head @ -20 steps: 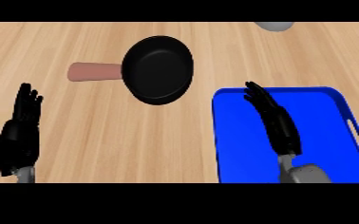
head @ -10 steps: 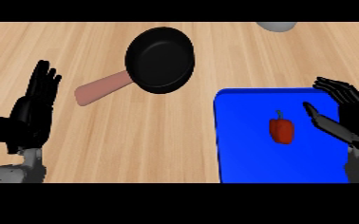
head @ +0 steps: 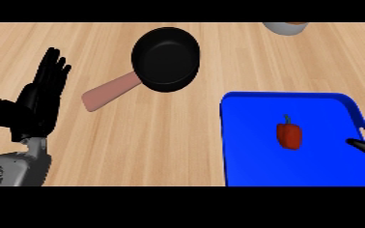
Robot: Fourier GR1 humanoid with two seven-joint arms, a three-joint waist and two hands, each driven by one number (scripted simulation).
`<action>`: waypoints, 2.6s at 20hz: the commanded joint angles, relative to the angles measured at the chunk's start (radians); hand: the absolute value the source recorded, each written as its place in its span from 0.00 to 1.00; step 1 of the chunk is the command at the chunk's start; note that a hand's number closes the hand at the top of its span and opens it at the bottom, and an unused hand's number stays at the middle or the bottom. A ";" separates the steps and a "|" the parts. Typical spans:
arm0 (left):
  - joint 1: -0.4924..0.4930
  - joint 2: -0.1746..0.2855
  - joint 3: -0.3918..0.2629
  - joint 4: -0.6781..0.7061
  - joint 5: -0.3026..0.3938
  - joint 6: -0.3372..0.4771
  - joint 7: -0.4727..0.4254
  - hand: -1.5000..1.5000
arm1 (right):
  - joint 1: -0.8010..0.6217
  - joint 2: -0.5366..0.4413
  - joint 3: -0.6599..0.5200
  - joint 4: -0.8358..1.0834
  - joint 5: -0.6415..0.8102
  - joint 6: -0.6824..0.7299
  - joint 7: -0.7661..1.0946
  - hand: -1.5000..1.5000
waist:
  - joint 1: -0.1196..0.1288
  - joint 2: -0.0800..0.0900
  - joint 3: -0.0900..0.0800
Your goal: Pick the bell pepper from the tray and place it in the pot
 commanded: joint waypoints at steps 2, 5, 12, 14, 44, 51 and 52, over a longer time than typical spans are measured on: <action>-0.014 0.005 0.006 0.019 -0.003 -0.021 -0.004 0.50 | -0.021 -0.148 0.087 0.015 0.112 0.162 -0.014 0.00 | 0.004 -0.003 -0.003; -0.041 0.009 0.029 0.057 0.013 -0.030 0.001 0.50 | -0.023 -0.203 0.183 -0.040 0.223 0.144 0.029 0.00 | 0.002 -0.002 -0.005; -0.022 -0.003 0.021 0.014 -0.024 -0.005 0.023 0.50 | -0.008 -0.207 0.325 -0.242 0.363 0.078 0.211 0.00 | -0.009 -0.010 -0.005; 0.016 -0.030 0.003 0.000 -0.021 -0.026 -0.011 0.50 | -0.051 -0.179 0.350 -0.281 0.390 0.068 0.294 0.00 | -0.001 -0.009 -0.005; -0.006 -0.121 0.127 0.018 -0.128 -0.134 0.028 0.50 | -0.081 0.122 0.214 -0.227 0.761 0.061 0.440 0.00 | -0.004 -0.006 -0.004; 0.016 -0.130 0.152 -0.019 -0.124 -0.162 0.042 0.50 | -0.036 0.225 0.244 -0.216 0.842 0.007 0.451 0.00 | -0.004 -0.007 -0.004; -0.008 -0.153 0.127 -0.009 -0.168 -0.136 0.054 0.50 | -0.076 0.174 0.211 -0.174 0.852 0.056 0.403 0.00 | -0.005 -0.007 -0.004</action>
